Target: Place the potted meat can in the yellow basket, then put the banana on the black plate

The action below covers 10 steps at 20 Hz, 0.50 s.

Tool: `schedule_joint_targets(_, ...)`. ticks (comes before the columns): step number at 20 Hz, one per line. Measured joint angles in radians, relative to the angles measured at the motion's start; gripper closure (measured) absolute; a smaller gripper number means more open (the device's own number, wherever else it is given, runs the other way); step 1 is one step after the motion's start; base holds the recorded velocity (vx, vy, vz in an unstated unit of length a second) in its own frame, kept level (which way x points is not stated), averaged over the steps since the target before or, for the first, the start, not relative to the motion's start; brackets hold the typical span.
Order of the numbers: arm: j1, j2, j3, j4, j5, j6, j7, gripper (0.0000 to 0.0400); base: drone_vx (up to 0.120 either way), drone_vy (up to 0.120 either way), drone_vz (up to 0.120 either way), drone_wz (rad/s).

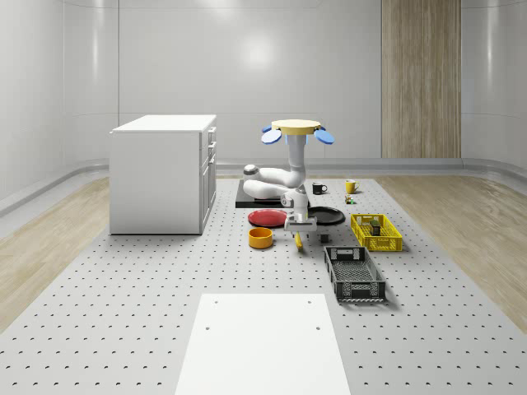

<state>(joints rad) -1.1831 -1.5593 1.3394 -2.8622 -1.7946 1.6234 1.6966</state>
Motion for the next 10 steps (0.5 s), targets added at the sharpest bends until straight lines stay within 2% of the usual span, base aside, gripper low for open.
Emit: schedule_joint_targets(10,0.006,-0.004,-0.088,0.022,-0.082,0.034,-0.02,0.0,0.0,0.0,0.0,0.0)
